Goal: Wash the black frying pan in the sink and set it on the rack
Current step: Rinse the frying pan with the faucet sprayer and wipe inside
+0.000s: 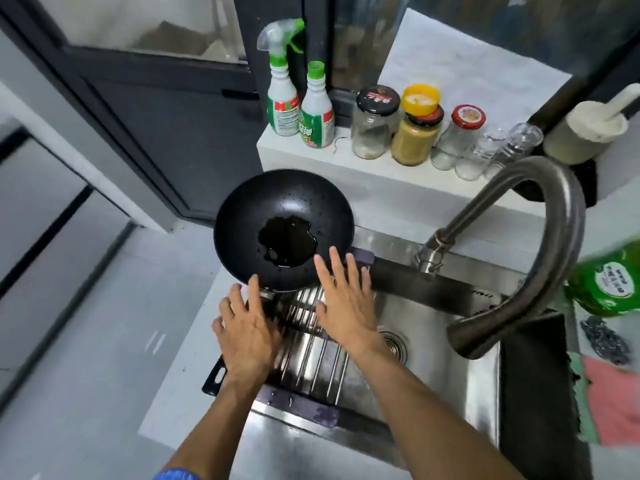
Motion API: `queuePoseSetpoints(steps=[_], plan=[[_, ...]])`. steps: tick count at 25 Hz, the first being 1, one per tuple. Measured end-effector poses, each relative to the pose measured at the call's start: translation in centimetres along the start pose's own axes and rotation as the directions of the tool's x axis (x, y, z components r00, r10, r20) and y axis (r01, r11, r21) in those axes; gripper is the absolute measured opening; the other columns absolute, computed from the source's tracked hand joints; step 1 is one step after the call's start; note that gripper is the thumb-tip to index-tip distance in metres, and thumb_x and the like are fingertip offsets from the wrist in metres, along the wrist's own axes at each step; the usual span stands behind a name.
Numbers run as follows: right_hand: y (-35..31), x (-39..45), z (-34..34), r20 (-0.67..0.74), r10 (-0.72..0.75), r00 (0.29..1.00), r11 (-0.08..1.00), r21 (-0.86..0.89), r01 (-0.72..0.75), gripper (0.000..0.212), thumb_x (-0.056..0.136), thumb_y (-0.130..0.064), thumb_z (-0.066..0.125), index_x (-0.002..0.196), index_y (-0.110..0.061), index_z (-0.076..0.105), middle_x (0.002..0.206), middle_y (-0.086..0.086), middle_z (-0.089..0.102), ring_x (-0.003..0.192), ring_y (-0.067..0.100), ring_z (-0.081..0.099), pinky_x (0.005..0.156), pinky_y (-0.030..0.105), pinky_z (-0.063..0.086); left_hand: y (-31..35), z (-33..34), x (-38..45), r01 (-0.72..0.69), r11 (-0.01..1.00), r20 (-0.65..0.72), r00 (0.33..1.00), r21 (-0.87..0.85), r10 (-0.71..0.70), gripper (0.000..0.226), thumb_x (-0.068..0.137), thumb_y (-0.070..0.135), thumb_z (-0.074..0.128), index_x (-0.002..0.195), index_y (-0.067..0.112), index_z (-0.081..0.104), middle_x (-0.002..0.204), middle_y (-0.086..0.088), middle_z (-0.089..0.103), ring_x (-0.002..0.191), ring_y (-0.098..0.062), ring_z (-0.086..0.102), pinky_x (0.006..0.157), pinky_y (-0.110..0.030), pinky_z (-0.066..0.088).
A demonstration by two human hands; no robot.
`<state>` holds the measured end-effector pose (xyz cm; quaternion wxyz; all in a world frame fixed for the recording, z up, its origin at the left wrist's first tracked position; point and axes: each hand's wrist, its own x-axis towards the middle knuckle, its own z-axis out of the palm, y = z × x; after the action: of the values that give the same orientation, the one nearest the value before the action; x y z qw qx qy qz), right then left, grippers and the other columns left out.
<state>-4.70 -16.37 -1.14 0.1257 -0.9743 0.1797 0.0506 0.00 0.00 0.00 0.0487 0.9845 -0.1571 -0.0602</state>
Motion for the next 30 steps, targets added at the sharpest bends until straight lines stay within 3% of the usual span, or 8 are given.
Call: queuePoseSetpoints(steps=[2, 4, 6, 9, 15, 19, 23, 30], plan=[[-0.7, 1.9, 0.5, 0.088, -0.005, 0.996, 1.0, -0.018, 0.006, 0.081, 0.096, -0.025, 0.056, 0.159, -0.027, 0.006, 0.168, 0.007, -0.003, 0.154, 0.034, -0.004, 0.123, 0.053, 0.002, -0.6, -0.1, 1.1, 0.195, 0.955, 0.063, 0.981, -0.222, -0.185, 0.074, 0.079, 0.026, 0.07, 0.139, 0.018, 0.028, 0.131, -0.012, 0.042, 0.114, -0.036, 0.046, 0.079, -0.047, 0.046], [-1.2, 3.1, 1.1, 0.155, 0.005, 0.988, 0.999, -0.033, 0.0, 0.063, 0.096, -0.021, 0.055, 0.154, -0.025, 0.03, 0.165, 0.009, 0.018, 0.153, 0.034, 0.004, 0.123, 0.054, 0.009, -1.2, 0.4, 1.7, 0.352, 0.891, 0.215, 0.93, -0.286, -0.299, 0.052, 0.083, 0.033, 0.066, 0.125, 0.015, 0.04, 0.118, -0.012, 0.056, 0.105, -0.038, 0.056, 0.076, -0.043, 0.045], [-1.5, 3.3, 1.8, 0.178, 0.014, 0.984, 0.999, -0.051, -0.005, 0.045, 0.095, -0.019, 0.055, 0.14, -0.024, 0.053, 0.151, 0.008, 0.043, 0.15, 0.035, 0.016, 0.119, 0.052, 0.02, -1.6, 0.5, 2.2, 0.418, 0.866, 0.333, 0.886, -0.276, -0.322, 0.042, 0.084, 0.042, 0.066, 0.113, 0.015, 0.052, 0.107, -0.01, 0.065, 0.101, -0.037, 0.061, 0.078, -0.039, 0.046], [-1.7, 3.0, 2.0, 0.162, 0.022, 0.987, 0.998, -0.062, -0.012, 0.036, 0.092, -0.015, 0.057, 0.126, -0.024, 0.064, 0.133, 0.002, 0.06, 0.143, 0.033, 0.029, 0.114, 0.047, 0.026, -2.8, 0.6, 2.7, 0.414, 0.841, 0.378, 0.883, -0.348, -0.278, 0.037, 0.083, 0.047, 0.068, 0.103, 0.018, 0.06, 0.097, -0.007, 0.069, 0.094, -0.032, 0.064, 0.077, -0.035, 0.05], [-2.6, -0.4, 2.6, 0.026, 0.023, 0.999, 0.995, -0.097, -0.021, 0.03, 0.081, -0.01, 0.07, 0.103, -0.028, 0.074, 0.099, -0.006, 0.073, 0.111, 0.025, 0.059, 0.116, 0.052, 0.022, -5.5, -1.4, 1.9, 0.169, 0.937, 0.257, 0.962, -0.305, -0.09, 0.027, 0.083, 0.051, 0.065, 0.081, 0.024, 0.061, 0.067, 0.005, 0.062, 0.067, -0.023, 0.059, 0.062, -0.031, 0.047], [-2.9, -5.7, 3.8, -0.019, -0.059, 0.998, 0.997, -0.053, 0.058, 0.021, 0.068, -0.014, 0.079, 0.084, -0.027, 0.074, 0.075, -0.008, 0.072, 0.073, 0.02, 0.066, 0.08, 0.036, 0.049, -7.6, -3.2, -0.4, -0.005, 0.974, 0.26, 0.963, -0.228, 0.066, 0.027, 0.082, 0.052, 0.064, 0.077, 0.026, 0.058, 0.066, 0.006, 0.063, 0.07, -0.024, 0.061, 0.056, -0.031, 0.042], [-2.3, -11.3, 3.7, -0.005, -0.086, 0.996, 0.996, 0.031, 0.086, 0.016, 0.083, -0.017, 0.067, 0.097, -0.02, 0.075, 0.091, -0.002, 0.074, 0.08, 0.022, 0.068, 0.076, 0.038, 0.054, -7.9, -4.6, -2.7, -0.183, 0.964, 0.296, 0.926, -0.194, 0.235, 0.026, 0.081, 0.05, 0.065, 0.075, 0.027, 0.056, 0.062, 0.008, 0.06, 0.063, -0.018, 0.056, 0.051, -0.03, 0.037], [2.5, -18.5, 2.0, 0.101, 0.075, 0.992, 0.955, 0.28, -0.1, 0.038, 0.09, -0.052, 0.054, 0.105, -0.025, 0.076, 0.096, -0.005, 0.074, 0.085, 0.014, 0.066, 0.077, 0.035, 0.053, -4.0, -3.9, -6.2, -0.33, 0.912, 0.375, 0.835, -0.243, 0.403, 0.025, 0.078, 0.05, 0.069, 0.076, 0.026, 0.061, 0.062, 0.008, 0.061, 0.059, -0.012, 0.058, 0.054, -0.029, 0.047]])
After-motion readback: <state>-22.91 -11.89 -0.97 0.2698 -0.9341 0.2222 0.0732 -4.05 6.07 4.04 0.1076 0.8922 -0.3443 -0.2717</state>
